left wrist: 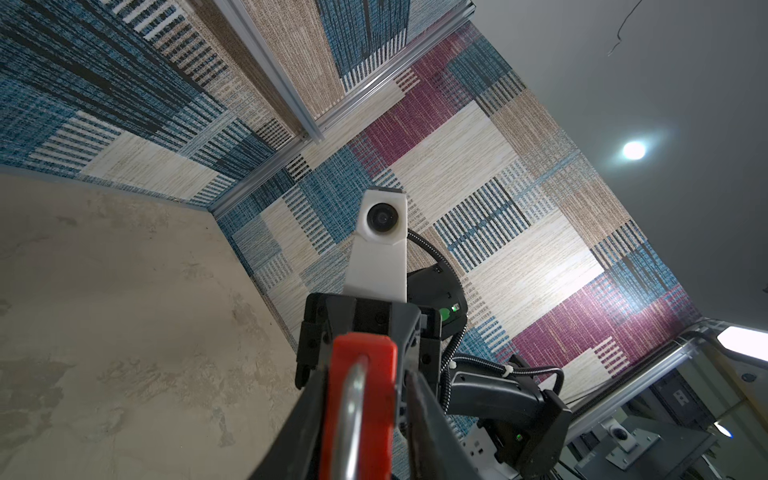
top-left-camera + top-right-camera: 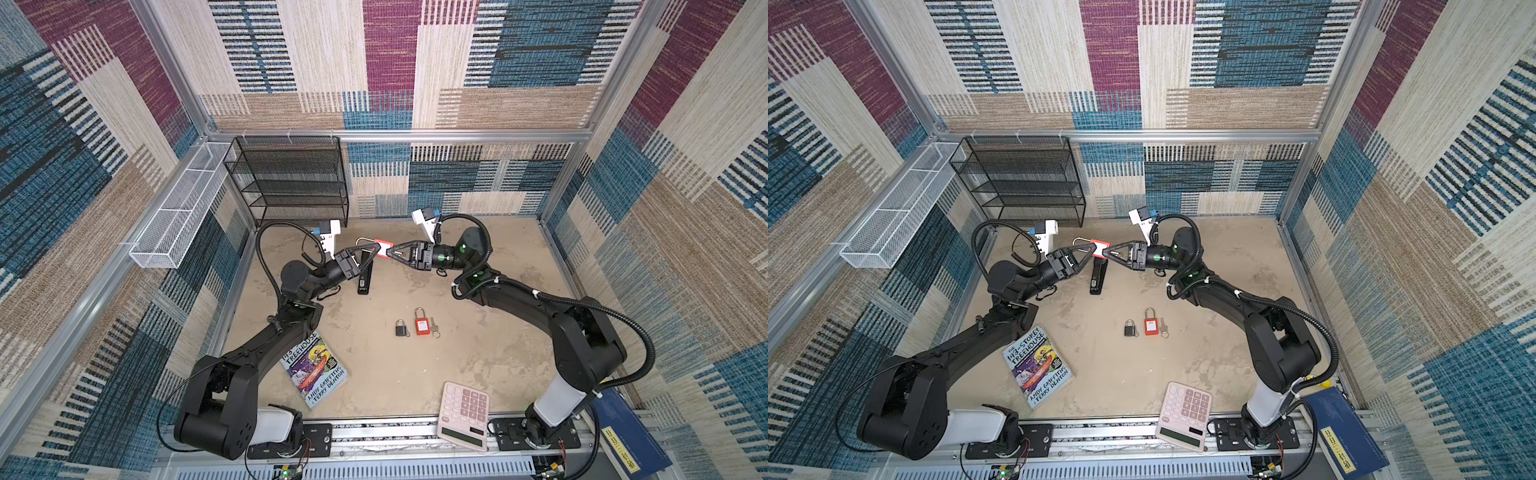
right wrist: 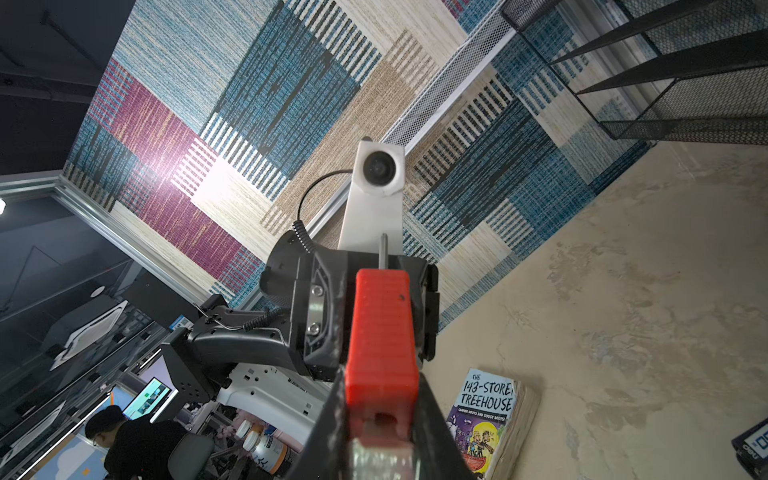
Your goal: Lock with the key
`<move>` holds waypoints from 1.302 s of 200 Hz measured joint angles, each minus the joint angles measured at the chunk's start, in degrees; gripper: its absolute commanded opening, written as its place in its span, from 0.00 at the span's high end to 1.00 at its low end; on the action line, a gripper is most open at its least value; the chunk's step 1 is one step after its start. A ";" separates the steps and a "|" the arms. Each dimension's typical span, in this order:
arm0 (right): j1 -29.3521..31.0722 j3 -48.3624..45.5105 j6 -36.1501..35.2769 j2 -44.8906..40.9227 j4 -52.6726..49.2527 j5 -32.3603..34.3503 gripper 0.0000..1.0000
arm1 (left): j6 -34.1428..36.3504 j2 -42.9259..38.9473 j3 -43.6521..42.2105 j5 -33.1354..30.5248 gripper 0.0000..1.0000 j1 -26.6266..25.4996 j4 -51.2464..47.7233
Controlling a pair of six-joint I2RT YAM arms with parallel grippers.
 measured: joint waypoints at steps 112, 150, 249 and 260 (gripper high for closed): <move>-0.85 -1.75 1.09 -0.20 0.94 -0.24 0.35 | 0.22 -0.39 0.00 0.04 1.00 -0.09 0.11; -2.97 -4.17 3.28 -1.14 3.28 -0.22 0.35 | 0.26 -0.63 0.04 0.07 1.00 -0.04 -0.07; -3.87 -3.04 4.20 -0.33 3.37 -0.63 0.36 | 0.28 -0.66 0.17 0.07 1.00 -0.02 -0.13; -3.87 -3.17 4.20 -0.22 3.34 -0.63 0.37 | 0.26 -0.66 0.17 0.07 1.00 0.02 -0.50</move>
